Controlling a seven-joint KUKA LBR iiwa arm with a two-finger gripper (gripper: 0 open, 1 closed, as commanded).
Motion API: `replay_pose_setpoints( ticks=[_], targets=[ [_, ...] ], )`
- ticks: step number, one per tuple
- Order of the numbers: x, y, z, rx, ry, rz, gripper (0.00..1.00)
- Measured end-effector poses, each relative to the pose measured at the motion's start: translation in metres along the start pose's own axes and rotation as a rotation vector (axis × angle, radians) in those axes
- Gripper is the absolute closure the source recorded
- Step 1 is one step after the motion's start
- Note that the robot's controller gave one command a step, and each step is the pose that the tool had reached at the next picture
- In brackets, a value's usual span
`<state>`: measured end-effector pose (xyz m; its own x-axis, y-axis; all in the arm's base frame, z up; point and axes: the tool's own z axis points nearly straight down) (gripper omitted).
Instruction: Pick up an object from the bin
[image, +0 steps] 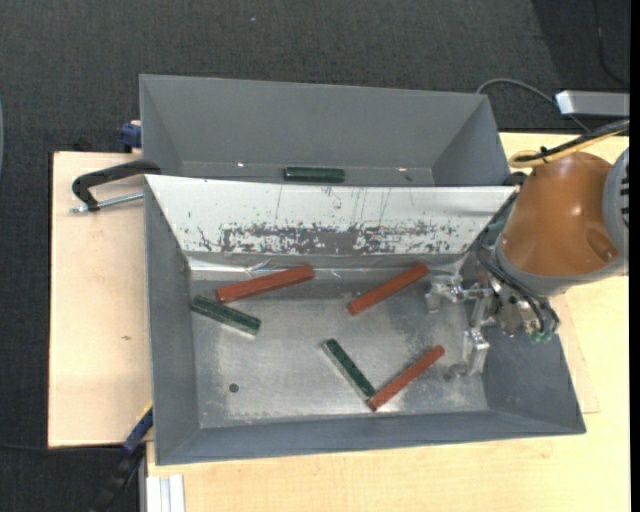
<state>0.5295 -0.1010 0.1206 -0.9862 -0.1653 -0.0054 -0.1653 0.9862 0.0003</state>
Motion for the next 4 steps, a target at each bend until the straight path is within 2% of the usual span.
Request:
replay_pose_setpoints(
  ticks=[1, 2, 3, 4],
  targets=[
    [0.020, 0.028, 0.034, 0.001, 0.003, -0.028, 0.00],
    [0.026, 0.015, 0.050, -0.001, 0.005, 0.105, 1.00],
    [0.026, 0.015, 0.050, -0.001, 0.005, 0.105, 1.00],
    [-0.038, 0.018, -0.042, 0.001, 0.000, 0.090, 1.00]
  ],
)
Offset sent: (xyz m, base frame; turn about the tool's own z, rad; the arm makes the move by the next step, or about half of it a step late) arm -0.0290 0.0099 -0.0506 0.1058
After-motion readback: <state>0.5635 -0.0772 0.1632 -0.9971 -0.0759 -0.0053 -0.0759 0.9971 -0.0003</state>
